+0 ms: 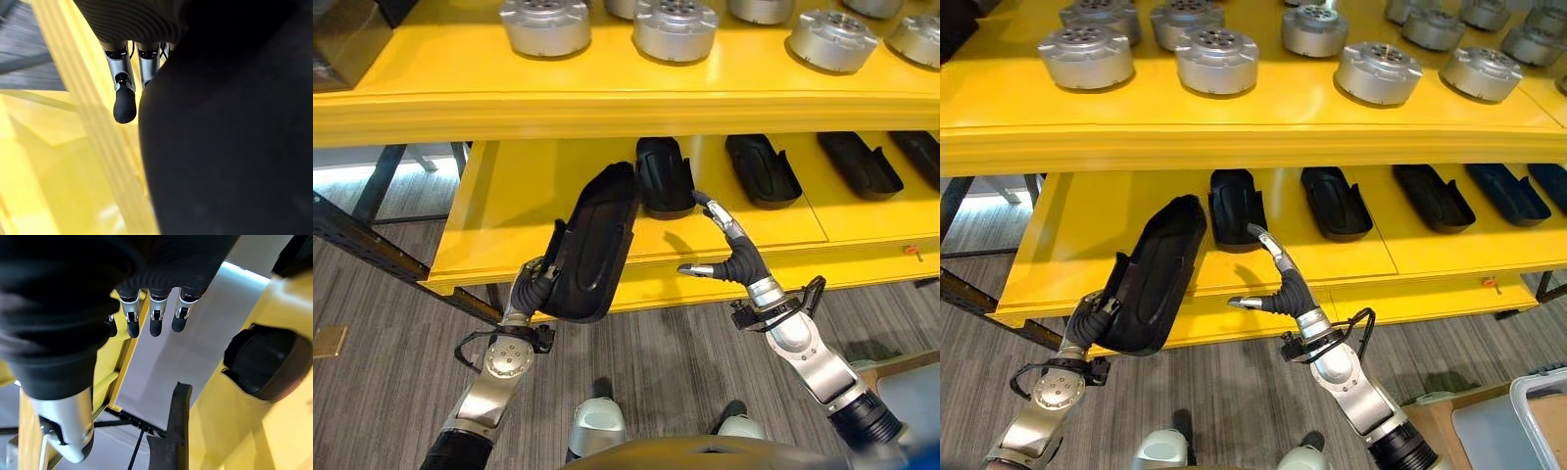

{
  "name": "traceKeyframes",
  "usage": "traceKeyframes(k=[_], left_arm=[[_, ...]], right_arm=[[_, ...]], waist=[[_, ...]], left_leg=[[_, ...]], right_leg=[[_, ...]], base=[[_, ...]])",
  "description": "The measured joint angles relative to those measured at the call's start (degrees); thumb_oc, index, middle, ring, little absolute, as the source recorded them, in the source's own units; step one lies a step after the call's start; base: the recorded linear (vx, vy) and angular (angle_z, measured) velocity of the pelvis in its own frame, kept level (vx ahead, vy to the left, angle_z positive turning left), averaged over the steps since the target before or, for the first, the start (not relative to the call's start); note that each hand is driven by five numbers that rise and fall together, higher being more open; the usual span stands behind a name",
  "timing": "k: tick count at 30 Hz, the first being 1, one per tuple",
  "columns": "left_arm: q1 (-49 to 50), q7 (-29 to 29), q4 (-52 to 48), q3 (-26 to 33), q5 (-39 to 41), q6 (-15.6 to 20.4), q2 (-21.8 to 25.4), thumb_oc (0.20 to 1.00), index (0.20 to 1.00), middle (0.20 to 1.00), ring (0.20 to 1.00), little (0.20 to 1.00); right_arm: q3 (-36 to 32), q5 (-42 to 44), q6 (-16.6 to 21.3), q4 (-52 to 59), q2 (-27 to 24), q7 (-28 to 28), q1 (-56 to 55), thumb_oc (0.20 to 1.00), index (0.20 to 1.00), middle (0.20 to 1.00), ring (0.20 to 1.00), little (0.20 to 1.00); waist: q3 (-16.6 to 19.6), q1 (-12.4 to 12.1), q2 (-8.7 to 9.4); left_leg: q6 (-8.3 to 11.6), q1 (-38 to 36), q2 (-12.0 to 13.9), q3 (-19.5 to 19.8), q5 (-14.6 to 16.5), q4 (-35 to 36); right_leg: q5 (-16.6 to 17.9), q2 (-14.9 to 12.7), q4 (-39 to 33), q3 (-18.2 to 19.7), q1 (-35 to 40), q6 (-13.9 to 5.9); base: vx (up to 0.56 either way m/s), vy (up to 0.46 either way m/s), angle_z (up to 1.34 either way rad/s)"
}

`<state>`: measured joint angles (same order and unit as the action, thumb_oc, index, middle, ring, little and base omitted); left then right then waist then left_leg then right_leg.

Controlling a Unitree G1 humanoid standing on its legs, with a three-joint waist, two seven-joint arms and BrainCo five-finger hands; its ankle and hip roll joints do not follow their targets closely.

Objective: Move parts from the plastic box to the shelf.

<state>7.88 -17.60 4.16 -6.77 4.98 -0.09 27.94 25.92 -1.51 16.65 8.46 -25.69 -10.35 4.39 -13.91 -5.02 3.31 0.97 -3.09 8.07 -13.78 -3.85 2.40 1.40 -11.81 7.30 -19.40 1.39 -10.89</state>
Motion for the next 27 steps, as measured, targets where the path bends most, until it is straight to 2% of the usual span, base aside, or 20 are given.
traceKeyframes(k=[1,2,3,5,7,9,18,24,27], left_arm=[[-1.02,-0.02,0.27,-0.02,0.0,-0.54,0.0,0.2,0.2,0.2,0.2,0.2],[-1.34,-0.03,0.77,-0.24,0.0,-0.76,-0.44,0.2,0.2,0.2,0.2,0.2],[-1.46,-0.05,1.57,-1.49,0.05,-0.87,-1.09,0.2,0.2,0.2,0.2,0.2],[-0.19,0.06,1.55,-3.59,-0.04,-0.86,-1.62,0.2,0.2,0.2,0.2,0.2],[0.95,-0.17,1.57,-4.02,0.0,-0.84,-3.33,0.2,0.2,0.2,0.2,0.2],[1.48,-0.32,1.52,-3.99,0.02,-0.77,-4.59,0.2,0.2,0.2,0.2,0.2],[2.21,-1.5,-0.83,-3.3,0.03,-0.78,-5.01,0.2,0.2,0.2,0.2,0.2],[2.67,-3.0,-0.8,-1.44,0.16,-0.81,-5.05,0.2,0.2,0.2,0.2,0.2],[2.95,-4.81,-0.8,-0.15,0.13,-0.84,-5.02,0.2,0.2,0.2,0.2,0.2]], right_arm=[[-0.11,-0.52,0.0,0.07,-0.79,0.2,0.38,1.0,1.0,1.0,1.0,1.0],[-0.62,-1.11,0.03,0.16,-1.39,0.36,0.28,1.0,1.0,1.0,1.0,1.0],[-1.26,-1.81,-0.06,0.01,-2.18,0.53,-0.1,1.0,1.0,1.0,1.0,1.0],[-1.75,-2.51,-0.2,-0.04,-3.79,0.85,0.27,1.0,1.0,1.0,1.0,1.0],[-1.74,-3.88,-0.13,-0.04,-4.8,1.19,0.08,1.0,1.0,1.0,1.0,1.0],[-1.72,-4.51,-0.1,-0.04,-4.82,1.42,-0.05,1.0,1.0,1.0,1.0,1.0],[-1.91,-4.45,0.58,0.67,-4.71,5.47,0.04,1.0,1.0,1.0,1.0,1.0],[-2.01,-4.32,0.53,1.85,-4.52,5.64,-0.43,1.0,1.0,1.0,1.0,1.0],[-2.08,-4.36,0.52,1.82,-4.0,4.72,-0.54,1.0,1.0,1.0,1.0,1.0]], waist=[[-0.01,0.79,0.03],[0.25,1.48,0.48],[0.67,2.38,0.71],[0.94,2.28,-1.42],[1.55,2.4,-2.7],[1.51,2.37,-2.66],[1.81,2.27,-1.95],[1.87,2.63,-2.03],[1.75,2.4,-2.41]], left_leg=[[0.28,0.34,0.88,2.21,-1.58,1.88],[0.58,0.79,0.41,3.17,-2.18,2.74],[1.19,0.96,-0.58,4.02,-2.2,3.15],[1.35,0.66,-0.38,3.46,-2.19,2.71],[2.02,1.09,-0.38,3.5,-2.65,2.89],[1.87,1.13,-0.62,3.36,-2.86,2.91],[1.76,-1.94,-2.48,3.19,-1.16,2.94],[1.78,-2.12,-2.55,2.94,-1.09,2.93],[1.82,-2.04,-1.8,0.64,-1.03,2.92]], right_leg=[[-2.85,6.46,-2.38,3.82,0.03,2.46],[-2.6,10.34,-6.53,7.92,1.04,6.36],[-2.35,10.6,-8.59,8.16,3.07,8.62],[-2.32,10.74,-8.52,7.78,3.07,8.57],[-1.73,10.83,-9.59,7.56,3.23,8.1],[-1.07,10.75,-10.76,7.56,3.63,8.15],[-1.15,9.33,-12.53,7.51,7.38,7.87],[-1.21,8.91,-12.53,7.56,7.13,7.77],[-1.49,8.64,-11.67,7.52,5.68,7.73]], base=[[0.16,-0.118,1.19],[0.09,-0.125,1.18],[0.07,-0.138,0.79],[0.03,-0.108,0.23],[0.04,-0.068,0.0],[0.07,-0.073,-0.03],[0.07,-0.098,0.01],[0.02,-0.123,-0.03],[-0.07,-0.189,-0.26]])
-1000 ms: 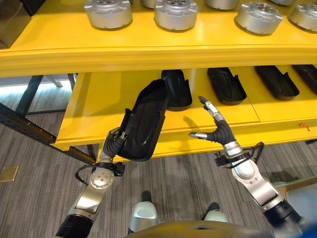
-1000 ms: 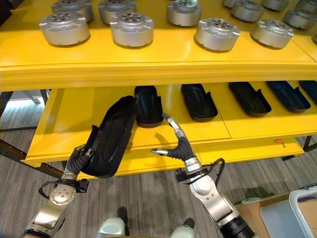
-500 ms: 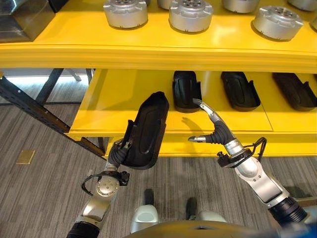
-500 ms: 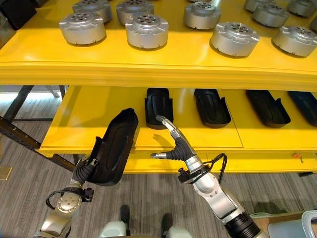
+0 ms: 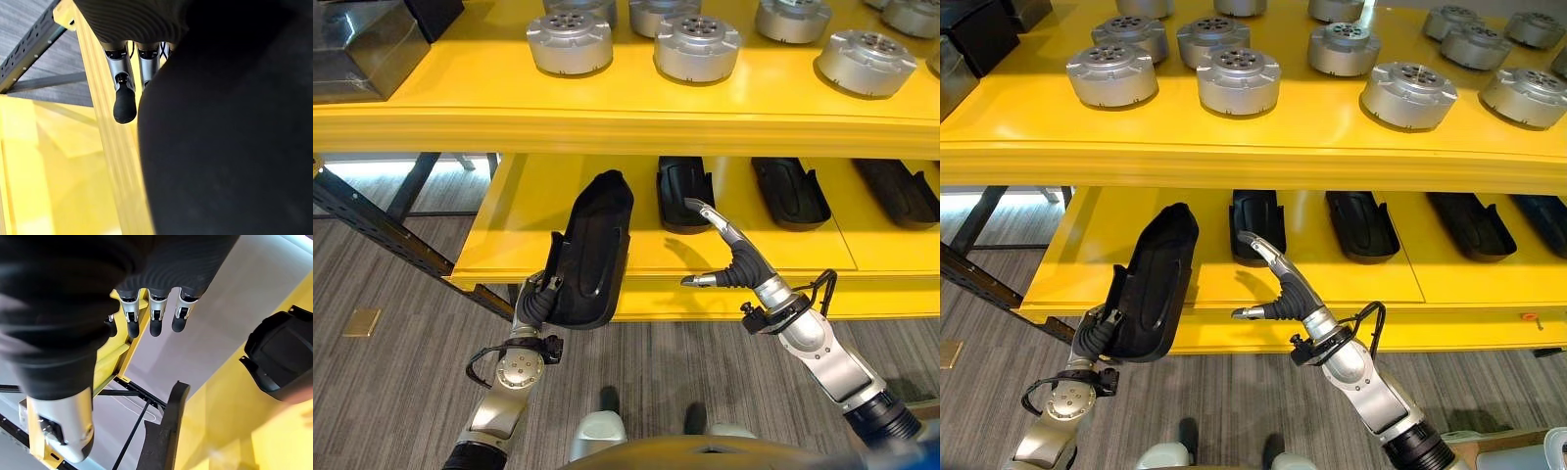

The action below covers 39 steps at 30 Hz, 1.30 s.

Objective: Move parts from the plastic box to the shelf.

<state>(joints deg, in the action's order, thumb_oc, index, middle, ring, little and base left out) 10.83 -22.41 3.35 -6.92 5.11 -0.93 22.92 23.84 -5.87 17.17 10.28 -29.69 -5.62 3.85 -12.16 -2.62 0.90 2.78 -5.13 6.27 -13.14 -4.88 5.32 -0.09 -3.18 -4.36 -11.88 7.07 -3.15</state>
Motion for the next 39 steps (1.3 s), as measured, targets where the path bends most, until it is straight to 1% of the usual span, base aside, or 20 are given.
traceKeyframes(k=[4,5,6,7,8,9,10,12,13,14,16,18,19,22,23,25,29,32,36,39], left_arm=[[-0.82,-3.99,0.36,0.79,0.6,-0.11,0.01,0.2,0.2,0.2,0.2,0.2],[-1.43,-5.1,0.42,0.8,0.69,-0.1,-0.14,0.2,0.2,0.2,0.2,0.2],[-3.11,-5.76,1.27,0.92,1.95,0.0,0.28,0.2,0.2,0.2,0.2,0.2],[-4.05,-6.59,2.7,0.7,2.8,-0.13,-0.75,0.2,0.2,0.2,0.2,0.2],[-3.86,-6.69,3.27,0.69,2.91,-0.14,-1.71,0.2,0.2,0.2,0.2,0.2],[-3.84,-6.68,3.74,0.7,3.1,-0.14,-1.93,0.2,0.2,0.2,0.2,0.2],[-3.98,-6.6,4.24,0.59,3.39,0.15,-2.19,0.2,0.2,0.2,0.2,0.2],[-3.37,-6.23,5.57,0.47,4.61,0.56,-2.28,0.2,0.2,0.2,0.2,0.2],[-3.63,-6.04,6.08,0.35,5.0,0.58,-2.45,0.2,0.2,0.2,0.2,0.2],[-4.0,-5.63,6.99,0.31,5.33,0.67,-3.66,0.2,0.2,0.2,0.2,0.2],[-5.54,-5.3,7.43,-1.1,5.47,0.67,-5.17,0.2,0.2,0.2,0.2,0.2],[-6.71,-5.22,7.44,-2.76,5.42,1.47,-6.74,0.2,0.2,0.2,0.2,0.2],[-7.62,-5.02,7.67,-2.77,5.42,1.74,-6.31,0.2,0.2,0.2,0.2,0.2],[-8.43,-5.22,7.59,-2.44,5.42,1.87,-5.17,0.2,0.2,0.2,0.2,0.2],[-7.9,-5.3,7.58,-2.5,5.39,1.58,-4.21,0.2,0.2,0.2,0.2,0.2],[-6.07,-5.61,7.26,-2.54,4.73,1.36,-2.84,0.2,0.2,0.2,0.2,0.2],[-2.83,-7.6,4.69,-2.35,4.29,1.27,-2.74,0.2,0.2,0.2,0.2,0.2],[-4.05,-7.82,4.07,-2.43,4.25,1.27,-3.28,0.2,0.2,0.2,0.2,0.2],[-6.65,-7.49,4.38,-2.52,5.45,1.26,-5.53,0.2,0.2,0.2,0.2,0.2],[-8.57,-8.03,6.33,-2.57,5.43,1.26,-5.68,0.2,0.2,0.2,0.2,0.2]], right_arm=[[-1.3,1.32,0.03,0.2,0.02,-3.82,0.46,1.0,1.0,1.0,1.0,1.0],[-2.26,1.34,0.02,0.7,-0.01,-4.56,0.48,1.0,1.0,1.0,1.0,1.0],[-3.57,1.45,0.11,1.49,0.08,-5.87,1.36,1.0,1.0,1.0,1.0,1.0],[-4.71,1.52,0.12,1.82,-0.05,-6.2,1.36,1.0,1.0,1.0,1.0,1.0],[-5.9,1.54,0.11,2.24,-0.13,-6.15,0.95,1.0,1.0,1.0,1.0,1.0],[-7.01,1.66,0.11,2.5,-0.03,-6.1,0.98,1.0,1.0,1.0,1.0,1.0],[-8.82,2.79,0.11,2.94,-0.26,-5.95,0.5,1.0,1.0,1.0,1.0,1.0],[-10.52,5.73,-0.52,2.19,-0.44,-5.69,-0.6,1.0,1.0,1.0,1.0,1.0],[-10.82,7.24,-0.52,2.26,-1.23,-5.4,-1.25,1.0,1.0,1.0,1.0,1.0],[-10.31,9.66,-0.55,2.1,-2.47,-3.24,-1.77,1.0,1.0,1.0,1.0,1.0],[-9.92,10.1,-0.55,2.14,-3.86,-1.33,-2.07,1.0,1.0,1.0,1.0,1.0],[-9.3,11.46,-0.4,3.07,-5.78,0.04,-2.28,1.0,1.0,1.0,1.0,1.0],[-9.09,12.11,-0.22,2.87,-4.16,0.63,-3.02,1.0,1.0,1.0,1.0,1.0],[-9.13,12.49,0.1,3.64,-2.51,1.57,-4.67,1.0,1.0,1.0,1.0,1.0],[-9.24,12.6,0.09,3.65,-1.44,1.34,-4.38,1.0,1.0,1.0,1.0,1.0],[-9.16,18.25,0.32,4.11,1.22,1.63,-3.71,1.0,1.0,1.0,1.0,1.0],[-10.44,22.67,0.43,4.14,3.28,2.55,-3.42,1.0,1.0,1.0,1.0,1.0],[-10.27,22.56,0.56,4.14,3.27,2.64,-2.45,1.0,1.0,1.0,1.0,1.0],[-10.34,21.13,1.17,4.15,1.21,0.75,1.86,1.0,1.0,1.0,1.0,1.0],[-10.38,15.13,1.69,4.16,-0.87,-0.55,4.16,1.0,1.0,1.0,1.0,1.0]], waist=[[-0.56,1.52,-0.92],[-0.72,1.53,-1.03],[-1.48,0.71,-0.44],[-2.66,0.35,-0.81],[-2.79,1.7,-1.73],[-2.71,2.96,-2.55],[-2.59,4.77,-3.33],[-2.43,6.51,-4.31],[-2.63,7.17,-4.55],[-2.9,8.39,-4.4],[-3.13,8.92,-5.03],[-3.05,9.22,-7.95],[-3.36,9.13,-6.82],[-3.43,7.66,-2.12],[-3.19,7.42,-1.49],[-3.08,5.18,-0.6],[-3.93,4.59,-0.39],[-5.0,4.53,0.39],[-7.53,3.43,0.18],[-8.37,3.0,0.41]], left_leg=[[0.23,0.89,0.59,-0.64,0.4,-1.39],[1.1,2.79,0.99,-0.66,1.6,-4.7],[3.71,9.2,1.55,-0.45,3.57,-16.93],[3.94,13.31,2.92,-0.18,2.45,-26.87],[2.95,13.08,4.2,-0.04,4.0,-26.68],[2.86,12.31,5.99,-0.25,4.07,-23.87],[3.58,10.62,8.95,-0.04,3.54,-17.42],[5.83,6.84,15.13,1.05,1.51,-8.87],[5.92,6.55,17.55,0.95,1.26,-7.82],[5.78,4.93,16.96,-0.88,1.49,-5.79],[5.31,3.05,13.79,-4.15,1.16,-4.37],[2.74,1.99,9.55,-5.43,-0.65,-5.46],[5.38,1.14,8.69,-5.86,-0.55,-4.65],[4.19,1.55,4.39,-6.25,-0.21,-3.35],[3.7,1.92,3.82,-6.19,-0.24,-3.47],[3.27,1.48,3.61,-5.79,0.04,-3.72],[3.96,1.28,5.42,-5.55,-0.27,-3.2],[4.54,2.28,6.92,-5.5,-0.64,-3.52],[5.27,3.65,8.67,-5.31,0.01,-5.73],[5.19,4.21,8.83,-5.36,0.42,-6.76]], right_leg=[[-2.82,-0.03,6.36,-0.11,-3.48,0.49],[-4.5,-0.56,10.04,-0.32,-5.81,1.62],[-7.87,-2.47,18.37,-1.85,-11.02,3.48],[-8.31,-3.83,18.11,-1.35,-9.88,4.57],[-7.45,-3.95,17.02,-2.01,-8.73,3.38],[-7.52,-3.69,16.71,-2.84,-8.45,3.35],[-7.95,-3.61,17.51,-1.7,-8.79,3.24],[-8.94,-3.73,20.3,0.18,-10.85,3.11],[-9.52,-4.05,21.89,0.97,-12.22,2.86],[-9.22,-5.86,23.46,3.35,-13.69,2.02],[-8.51,-7.1,23.34,3.48,-13.45,0.92],[-7.84,-6.68,23.21,2.51,-12.74,-0.82],[-8.19,-7.74,23.63,2.69,-12.4,-2.13],[-6.26,-11.68,20.64,2.84,-12.06,-4.23],[-4.82,-12.08,18.52,2.57,-11.05,-4.42],[-1.75,-11.78,12.42,0.89,-7.51,-5.6],[0.48,-9.11,7.13,-0.87,-4.68,-5.2],[0.74,-7.65,6.93,-0.86,-5.46,-4.86],[-0.13,-6.42,8.52,-0.81,-6.9,-3.86],[-1.06,-6.56,11.28,-0.12,-8.6,-3.54]], base=[[-0.06,-0.174,-0.11],[-0.08,-0.08,-0.11],[-0.01,0.188,-0.33],[0.04,0.295,-0.31],[0.11,0.519,-0.12],[0.09,0.443,0.12],[0.09,0.499,0.07],[0.06,0.421,-0.31],[0.09,0.511,-0.63],[0.08,0.469,-0.53],[0.0,0.289,-0.31],[-0.03,0.144,0.01],[-0.01,0.147,0.19],[0.0,0.063,0.13],[0.03,0.013,0.07],[0.02,-0.028,0.12],[-0.04,-0.073,0.0],[-0.03,-0.098,-0.07],[0.01,-0.064,-0.06],[0.05,0.008,-0.06]])
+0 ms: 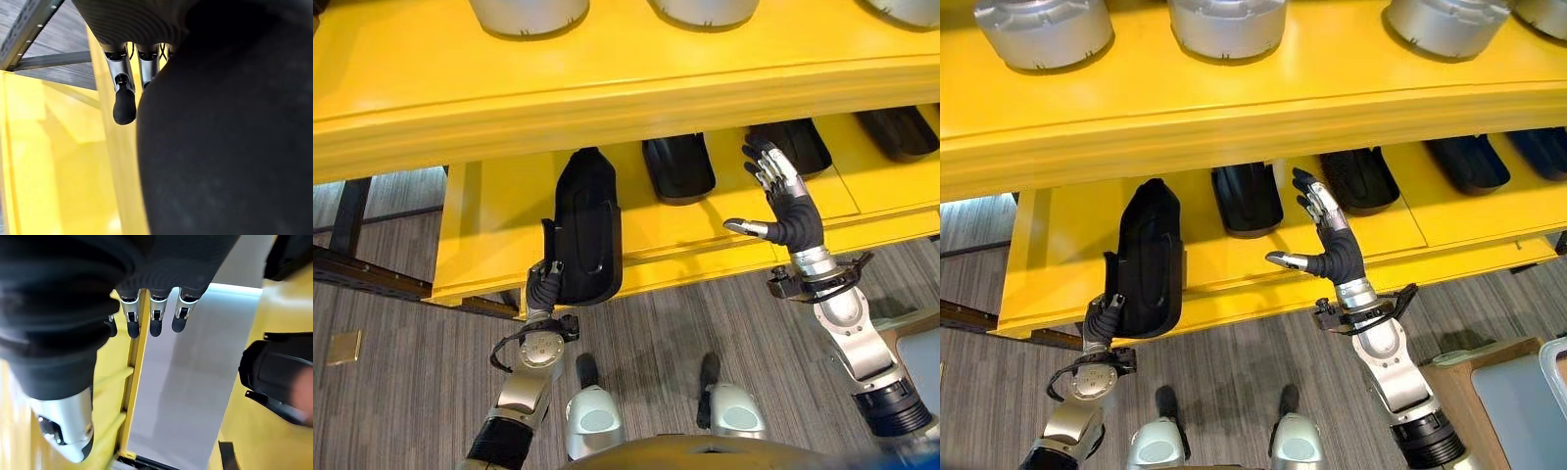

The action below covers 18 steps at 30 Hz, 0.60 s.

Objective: Move parts from the plastic box to the shelf.

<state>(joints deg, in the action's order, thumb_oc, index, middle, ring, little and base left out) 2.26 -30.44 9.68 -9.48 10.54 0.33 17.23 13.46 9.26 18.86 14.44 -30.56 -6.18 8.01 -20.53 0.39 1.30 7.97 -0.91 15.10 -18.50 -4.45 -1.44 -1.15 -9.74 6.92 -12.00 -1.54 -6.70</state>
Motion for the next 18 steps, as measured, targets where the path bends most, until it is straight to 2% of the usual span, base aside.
traceKeyframes(k=[3,7,8,10,13,18], left_arm=[[-3.34,-1.82,2.15,0.03,0.0,-0.03,0.03,0.2,0.2,0.2,0.2,0.2],[-9.45,-3.68,6.19,0.29,0.11,-0.17,0.0,0.2,0.2,0.2,0.2,0.2],[-12.44,-5.31,6.56,1.03,0.09,-0.26,-0.01,0.2,0.2,0.2,0.2,0.2],[-16.64,-6.46,7.33,1.0,0.08,-0.86,-0.12,0.2,0.2,0.2,0.2,0.2],[-23.76,-10.97,10.77,1.42,-0.54,-1.05,-0.24,0.2,0.2,0.2,0.2,0.2],[-28.8,-18.08,13.68,3.47,-0.59,-1.14,-0.31,0.2,0.2,0.2,0.2,0.2]], right_arm=[[-0.15,-3.79,0.83,0.01,-0.41,-2.77,0.56,1.0,1.0,1.0,1.0,1.0],[-0.64,-4.61,1.48,0.0,-0.78,-4.07,0.91,1.0,1.0,1.0,1.0,1.0],[-1.37,-5.48,2.75,0.01,-1.46,-4.29,1.46,1.0,1.0,1.0,1.0,1.0],[-2.2,-5.74,2.86,-0.07,-2.08,-4.33,3.18,1.0,1.0,1.0,1.0,1.0],[-2.14,-6.22,2.9,-0.06,-2.84,-4.55,9.36,1.0,1.0,1.0,1.0,1.0],[-2.16,-6.23,2.89,0.3,-3.94,-6.78,10.93,1.0,1.0,1.0,1.0,1.0]], waist=[[-1.1,0.38,0.34],[-2.1,1.24,0.65],[-3.3,2.03,1.07],[-5.74,3.25,1.14],[-8.66,3.54,0.86],[-9.87,3.69,0.71]], left_leg=[[0.02,-0.06,0.11,-0.1,0.92,-1.64],[0.21,0.04,0.65,-0.63,2.24,-4.05],[0.19,1.87,1.16,-1.0,3.17,-6.72],[0.09,4.77,1.84,-0.84,3.75,-9.8],[-0.1,9.14,2.72,-0.33,4.79,-14.3],[-0.37,14.65,3.51,0.44,7.5,-21.2]], right_leg=[[-0.98,-0.35,2.12,0.26,-0.18,0.14],[-1.63,-0.46,4.22,0.68,-0.96,0.32],[-2.03,-0.48,6.36,1.8,-2.97,0.53],[-2.24,-0.42,9.16,2.51,-6.15,0.89],[-2.53,-0.48,12.76,3.45,-10.56,1.34],[-3.58,-0.84,18.18,5.38,-16.38,1.73]], base=[[0.06,0.025,-0.04],[0.0,0.031,-0.11],[-0.09,0.034,-0.25],[-0.12,0.043,-0.17],[-0.11,0.053,-0.09],[-0.12,0.074,-0.09]])
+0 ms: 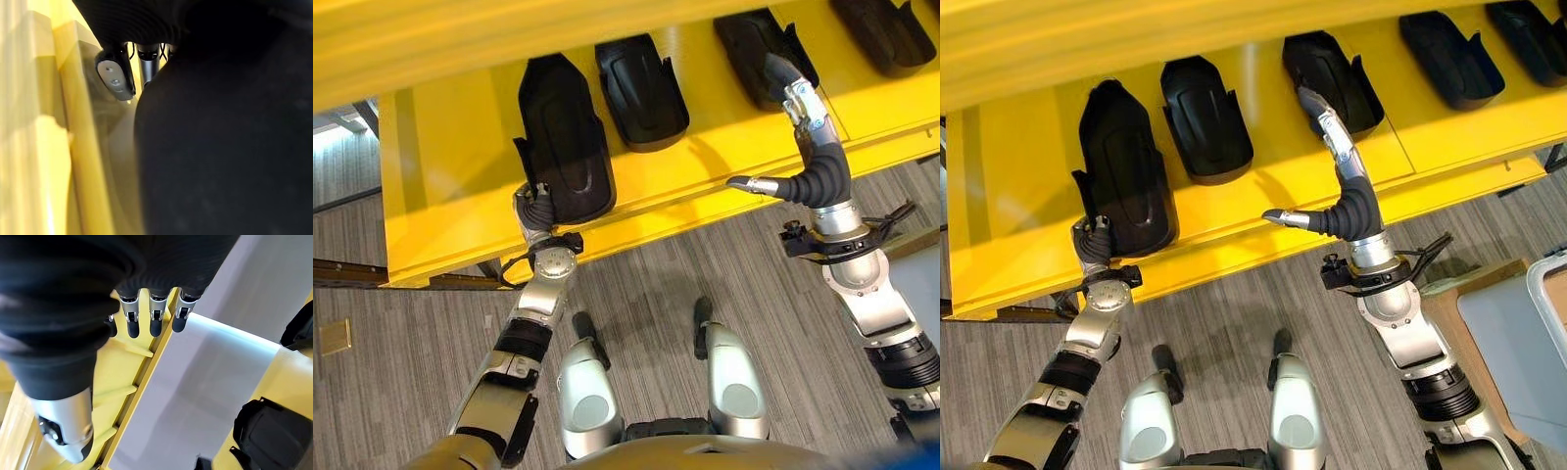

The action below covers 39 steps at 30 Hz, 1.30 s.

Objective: Move parts from the plastic box to the shelf.

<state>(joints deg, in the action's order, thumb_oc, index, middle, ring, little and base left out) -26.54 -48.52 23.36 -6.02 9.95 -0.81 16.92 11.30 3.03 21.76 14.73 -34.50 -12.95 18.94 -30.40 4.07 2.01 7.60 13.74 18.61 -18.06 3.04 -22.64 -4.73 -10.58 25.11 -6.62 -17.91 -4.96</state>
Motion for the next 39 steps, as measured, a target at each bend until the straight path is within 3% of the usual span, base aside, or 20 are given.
traceKeyframes(k=[3,13,19,26,33,39], left_arm=[[-3.84,-4.13,4.36,1.21,-0.06,0.04,0.41,0.2,0.2,0.2,0.2,0.2],[-5.3,-9.73,7.97,4.18,-0.05,0.34,2.85,0.2,0.2,0.2,0.2,0.2],[-8.4,-9.51,16.47,3.99,-2.62,-7.47,10.52,0.2,0.2,0.2,0.2,0.2],[-7.95,-7.65,21.43,3.79,-4.39,-12.83,17.56,0.2,0.2,0.2,0.2,0.2],[-7.79,-5.53,22.75,2.08,-7.36,-15.11,21.72,0.2,0.2,0.2,0.2,0.2],[-8.1,-4.16,23.21,1.42,-11.65,-16.3,22.22,0.2,0.2,0.2,0.2,0.2]], right_arm=[[0.01,0.0,-0.03,0.04,-0.01,-0.82,0.56,1.0,1.0,1.0,1.0,1.0],[0.64,-1.58,-0.09,0.08,-0.31,-0.91,2.14,1.0,1.0,1.0,1.0,1.0],[1.01,-1.58,-1.15,0.08,-2.6,-0.55,5.96,1.0,1.0,1.0,1.0,1.0],[1.09,-1.44,-2.95,0.06,-5.09,1.99,6.39,1.0,1.0,1.0,1.0,1.0],[1.07,0.21,-3.68,0.07,-7.28,3.89,6.34,1.0,1.0,1.0,1.0,1.0],[1.02,0.31,-4.37,0.09,-7.48,4.04,6.07,1.0,1.0,1.0,1.0,1.0]], waist=[[-0.47,1.5,-0.37],[-0.63,1.16,-0.94],[-0.82,1.36,-1.47],[-1.42,2.84,-2.65],[-1.66,2.89,-3.16],[-1.66,2.89,-3.24]], left_leg=[[-0.85,3.35,-0.46,1.12,2.21,-4.13],[-1.04,5.56,-0.62,1.27,2.91,-5.49],[-1.19,5.53,-0.67,0.11,2.68,-5.55],[-1.38,5.31,-1.49,-0.19,2.78,-5.51],[-1.44,5.21,-2.02,-0.67,3.07,-5.37],[-1.8,5.12,-2.57,-0.83,3.43,-5.74]], right_leg=[[0.21,-0.56,0.8,1.12,-2.2,-0.49],[1.09,-0.65,0.33,1.61,-4.11,-0.37],[1.11,-0.68,1.47,2.77,-5.59,-0.48],[0.84,-1.57,2.02,2.99,-5.85,-0.62],[0.21,-2.02,1.95,3.49,-6.08,-0.71],[-0.24,-2.64,3.62,3.9,-6.74,-1.08]], base=[[-0.12,0.075,-0.13],[-0.05,0.03,-0.03],[-0.04,0.071,-0.07],[-0.02,0.078,0.01],[0.01,0.084,-0.01],[0.02,0.027,0.01]])
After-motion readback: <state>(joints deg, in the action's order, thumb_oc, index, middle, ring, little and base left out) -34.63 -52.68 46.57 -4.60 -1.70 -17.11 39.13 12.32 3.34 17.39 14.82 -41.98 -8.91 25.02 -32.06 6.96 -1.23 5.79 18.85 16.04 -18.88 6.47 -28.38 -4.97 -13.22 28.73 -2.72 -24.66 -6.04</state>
